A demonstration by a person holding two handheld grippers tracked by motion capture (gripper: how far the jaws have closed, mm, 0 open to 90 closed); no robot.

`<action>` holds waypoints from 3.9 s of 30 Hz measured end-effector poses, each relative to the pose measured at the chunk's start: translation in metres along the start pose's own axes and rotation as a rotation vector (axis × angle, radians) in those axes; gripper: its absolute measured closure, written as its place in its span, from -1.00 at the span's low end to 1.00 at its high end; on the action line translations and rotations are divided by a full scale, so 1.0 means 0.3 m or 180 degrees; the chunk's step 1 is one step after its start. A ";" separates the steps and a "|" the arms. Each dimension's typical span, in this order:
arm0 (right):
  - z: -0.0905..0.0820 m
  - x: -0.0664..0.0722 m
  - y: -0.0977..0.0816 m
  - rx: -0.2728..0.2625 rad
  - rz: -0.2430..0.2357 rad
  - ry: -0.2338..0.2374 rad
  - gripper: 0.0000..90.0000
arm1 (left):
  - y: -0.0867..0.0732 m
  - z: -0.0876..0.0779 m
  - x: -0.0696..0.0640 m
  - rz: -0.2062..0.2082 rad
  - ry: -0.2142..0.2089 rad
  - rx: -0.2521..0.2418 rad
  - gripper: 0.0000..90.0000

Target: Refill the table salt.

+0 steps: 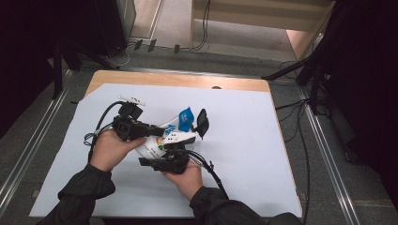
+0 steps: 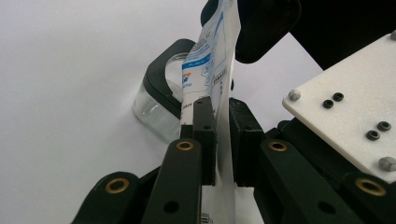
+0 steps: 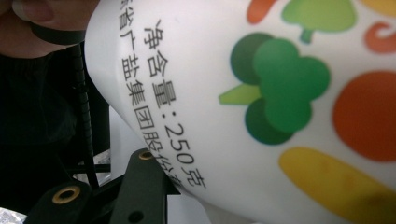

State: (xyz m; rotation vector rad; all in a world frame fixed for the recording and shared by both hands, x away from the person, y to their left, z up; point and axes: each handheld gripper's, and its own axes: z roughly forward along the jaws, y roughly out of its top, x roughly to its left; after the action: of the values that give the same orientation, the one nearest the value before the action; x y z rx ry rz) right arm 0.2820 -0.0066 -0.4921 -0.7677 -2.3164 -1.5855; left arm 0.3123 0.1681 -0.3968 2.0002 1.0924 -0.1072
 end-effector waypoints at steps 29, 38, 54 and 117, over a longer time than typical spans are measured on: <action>-0.013 -0.002 0.001 -0.0026 0.0113 0.0049 0.47 | 0.008 0.014 0.007 0.0007 -0.0046 0.0006 0.81; -0.014 -0.001 0.001 -0.0032 0.0135 0.0070 0.47 | 0.009 0.013 0.010 0.0018 -0.0054 0.0012 0.80; -0.014 0.000 0.003 -0.0035 0.0137 0.0076 0.47 | 0.007 0.014 0.007 0.0028 -0.0043 -0.0019 0.81; -0.012 0.001 0.019 -0.0031 0.0189 0.0179 0.47 | 0.007 0.015 -0.004 0.0038 0.0024 -0.0082 0.80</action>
State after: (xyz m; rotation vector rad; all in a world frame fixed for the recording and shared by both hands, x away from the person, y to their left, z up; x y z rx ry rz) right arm 0.2846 -0.0082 -0.4859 -0.7767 -2.2275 -1.5736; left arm 0.3143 0.1636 -0.3978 1.9852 1.0812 -0.0791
